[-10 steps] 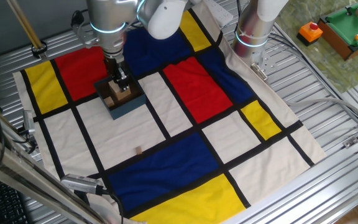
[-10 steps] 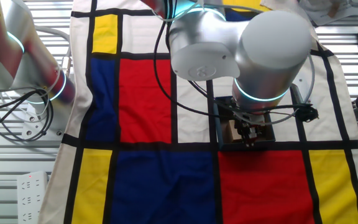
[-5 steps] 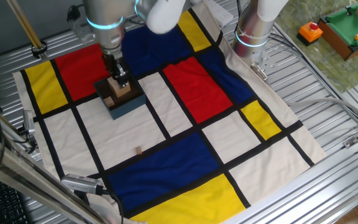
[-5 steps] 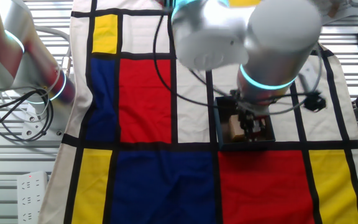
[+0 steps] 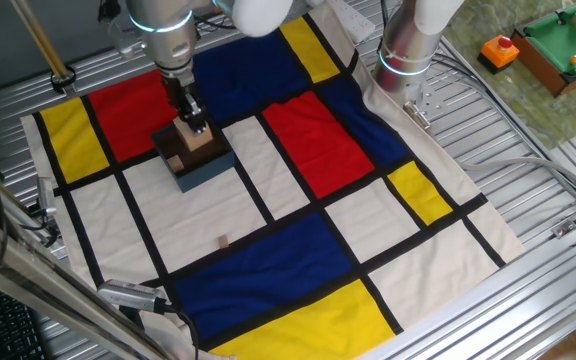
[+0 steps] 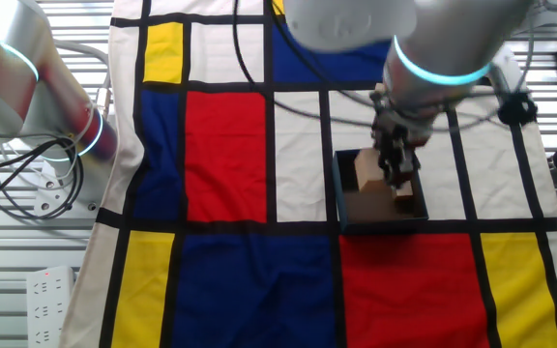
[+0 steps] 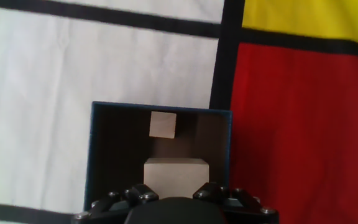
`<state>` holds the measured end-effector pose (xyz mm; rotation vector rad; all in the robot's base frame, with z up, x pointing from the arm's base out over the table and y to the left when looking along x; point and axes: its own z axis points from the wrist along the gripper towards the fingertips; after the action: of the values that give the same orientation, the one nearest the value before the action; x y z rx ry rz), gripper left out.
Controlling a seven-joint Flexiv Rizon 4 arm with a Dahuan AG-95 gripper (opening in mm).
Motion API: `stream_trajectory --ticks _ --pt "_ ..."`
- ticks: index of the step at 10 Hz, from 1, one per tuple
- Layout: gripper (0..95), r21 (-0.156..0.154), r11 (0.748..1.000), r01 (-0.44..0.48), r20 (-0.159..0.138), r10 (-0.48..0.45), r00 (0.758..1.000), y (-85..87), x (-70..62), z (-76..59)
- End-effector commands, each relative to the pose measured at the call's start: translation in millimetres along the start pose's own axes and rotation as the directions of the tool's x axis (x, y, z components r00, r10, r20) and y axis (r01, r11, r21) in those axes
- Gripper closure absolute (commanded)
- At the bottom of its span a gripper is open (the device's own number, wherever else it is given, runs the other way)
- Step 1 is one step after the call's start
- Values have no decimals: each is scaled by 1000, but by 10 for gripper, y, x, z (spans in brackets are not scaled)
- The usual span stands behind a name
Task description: Take everything out of the gift box
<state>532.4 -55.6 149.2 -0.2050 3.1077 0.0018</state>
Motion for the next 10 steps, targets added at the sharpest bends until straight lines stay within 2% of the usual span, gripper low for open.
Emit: stream_trajectory --ticks 1,2,3,5,6,10 --pt "950 8 999 -32 -5 33 999 210 -23 -87" --pt "950 7 999 -53 1 53 999 368 -41 -105" --pt "950 8 998 -66 5 66 998 447 -55 -97" --pt "950 24 993 -114 31 113 993 843 -93 -30" --pt "950 26 991 -128 40 126 991 964 -90 -9" --pt "950 33 985 -169 64 167 984 1294 -61 106"
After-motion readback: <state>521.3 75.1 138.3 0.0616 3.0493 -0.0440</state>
